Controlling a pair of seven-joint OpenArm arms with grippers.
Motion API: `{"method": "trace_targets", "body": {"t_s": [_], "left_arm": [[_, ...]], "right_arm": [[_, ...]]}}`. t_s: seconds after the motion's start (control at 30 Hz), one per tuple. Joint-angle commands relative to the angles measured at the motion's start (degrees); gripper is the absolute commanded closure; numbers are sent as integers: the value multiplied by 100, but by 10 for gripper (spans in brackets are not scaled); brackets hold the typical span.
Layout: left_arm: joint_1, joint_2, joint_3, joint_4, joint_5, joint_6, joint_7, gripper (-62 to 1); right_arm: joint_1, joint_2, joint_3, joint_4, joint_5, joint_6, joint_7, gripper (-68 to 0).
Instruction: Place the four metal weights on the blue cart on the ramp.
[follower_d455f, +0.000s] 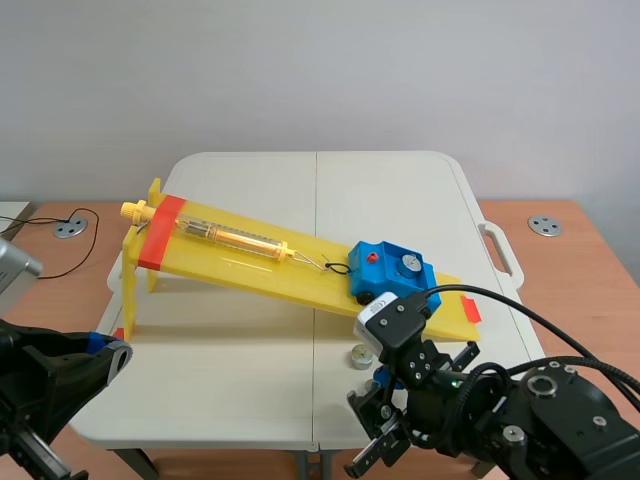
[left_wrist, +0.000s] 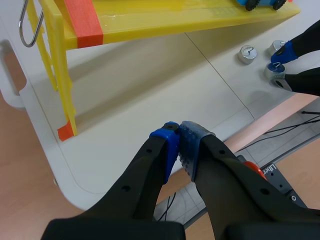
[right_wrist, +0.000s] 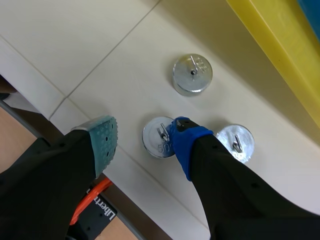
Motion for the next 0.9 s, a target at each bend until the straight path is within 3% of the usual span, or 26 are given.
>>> {"method": "trace_targets", "body": {"t_s": [0.0, 0.27, 0.47, 0.7, 0.87], "left_arm": [[-83, 28, -83, 382, -424, -55, -553, -34], [-83, 26, -83, 382, -424, -55, -553, -34], [-83, 26, -83, 382, -424, -55, -553, -34], [-83, 26, -83, 382, -422, -55, -553, -34], [-83, 26, -83, 382, -422, -55, -553, -34]], "right_arm": [[415, -74, 42, 321, 168, -151, 721, -229], [413, -72, 11, 291, 90, -278, 549, -95], [413, -42, 11, 291, 90, -575, 468, -13], [409, 109, 42, 358, 138, -608, 485, -7], [136, 376, 240, 1016, 649, -577, 343, -7]]}}
